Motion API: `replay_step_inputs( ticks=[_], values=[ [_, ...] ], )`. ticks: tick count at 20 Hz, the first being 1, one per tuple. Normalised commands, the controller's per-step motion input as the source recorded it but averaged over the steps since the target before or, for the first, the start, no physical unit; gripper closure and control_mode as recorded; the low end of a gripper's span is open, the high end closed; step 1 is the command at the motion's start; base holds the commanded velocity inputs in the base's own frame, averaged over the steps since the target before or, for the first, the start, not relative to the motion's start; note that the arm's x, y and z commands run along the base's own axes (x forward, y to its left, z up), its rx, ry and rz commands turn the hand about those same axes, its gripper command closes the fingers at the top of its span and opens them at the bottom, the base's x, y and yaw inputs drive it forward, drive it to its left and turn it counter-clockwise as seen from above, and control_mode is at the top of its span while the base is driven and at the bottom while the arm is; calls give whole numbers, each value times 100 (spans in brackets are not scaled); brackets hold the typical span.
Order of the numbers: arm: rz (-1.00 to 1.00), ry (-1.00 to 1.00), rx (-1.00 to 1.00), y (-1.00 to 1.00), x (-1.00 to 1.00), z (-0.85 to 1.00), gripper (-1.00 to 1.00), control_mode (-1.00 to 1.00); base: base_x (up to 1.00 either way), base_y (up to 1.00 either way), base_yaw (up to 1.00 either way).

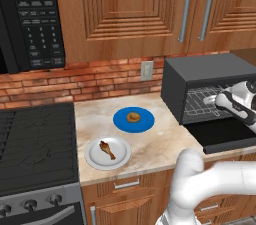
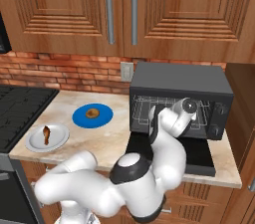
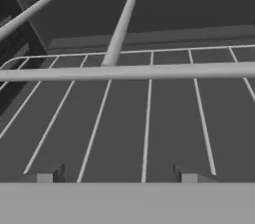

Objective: Open the toaster oven door. Place the bread on the top rack in the toaster oven and place the chicken drumstick on the bottom rack.

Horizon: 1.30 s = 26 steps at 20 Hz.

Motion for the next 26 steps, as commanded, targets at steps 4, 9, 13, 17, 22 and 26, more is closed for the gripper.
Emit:
replay_step_inputs(
  ticks=[4, 9, 13, 17, 22, 26],
  values=[
    [-6, 11, 0, -9, -66, -60, -100, -100, 0, 0, 0],
    [-8, 24, 0, -14, -60, -48, -100, -100, 0, 0, 0],
    [-5, 27, 0, -19, -57, -41, -100, -100, 0, 0, 0],
    [-4, 20, 0, -18, -63, -44, -100, -100, 0, 0, 0],
    [-6, 18, 0, -20, -71, -46, -100, -100, 0, 0, 0],
    [-5, 18, 0, -20, -68, -42, -100, -100, 0, 0, 0]
  ],
)
